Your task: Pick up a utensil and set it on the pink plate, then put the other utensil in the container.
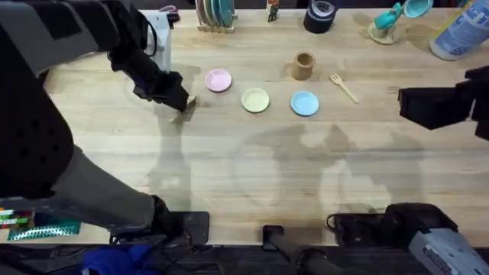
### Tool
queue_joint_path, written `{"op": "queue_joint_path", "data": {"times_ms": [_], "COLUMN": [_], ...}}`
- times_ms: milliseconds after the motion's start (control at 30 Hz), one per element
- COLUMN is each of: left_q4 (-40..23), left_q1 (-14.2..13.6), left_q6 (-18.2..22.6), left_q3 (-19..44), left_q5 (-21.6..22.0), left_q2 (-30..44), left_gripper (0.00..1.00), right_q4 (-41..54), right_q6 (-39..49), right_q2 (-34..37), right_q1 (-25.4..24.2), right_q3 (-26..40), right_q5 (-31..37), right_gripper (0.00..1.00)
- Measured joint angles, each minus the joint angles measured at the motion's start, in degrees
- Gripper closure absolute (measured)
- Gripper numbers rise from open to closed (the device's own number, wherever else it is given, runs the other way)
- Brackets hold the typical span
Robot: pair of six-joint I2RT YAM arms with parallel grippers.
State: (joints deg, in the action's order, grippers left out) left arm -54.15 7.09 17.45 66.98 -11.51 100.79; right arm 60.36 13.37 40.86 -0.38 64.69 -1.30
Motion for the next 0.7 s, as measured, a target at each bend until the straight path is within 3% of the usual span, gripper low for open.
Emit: {"op": "queue_joint_path", "data": {"times_ms": [433, 533, 700], "left_q4": [-6.96, -7.41, -7.06], "left_q1": [-0.58, -2.24, -7.55], "left_q6": [-1.62, -1.64, -1.85], "left_q3": [10.29, 11.12, 11.76], "left_q5": [-0.92, -0.92, -0.94], "left_q2": [0.09, 0.09, 0.09], "left_gripper": [0.959, 0.959, 0.960], "right_q4": [0.00, 0.00, 0.00], "right_q6": [0.00, 0.00, 0.00], "right_q2": [0.00, 0.00, 0.00], "right_q1": [0.00, 0.00, 0.00], "right_q3": [0.00, 0.00, 0.00], "right_q5": [0.00, 0.00, 0.00], "right_gripper": [0.003, 0.003, 0.003]}}
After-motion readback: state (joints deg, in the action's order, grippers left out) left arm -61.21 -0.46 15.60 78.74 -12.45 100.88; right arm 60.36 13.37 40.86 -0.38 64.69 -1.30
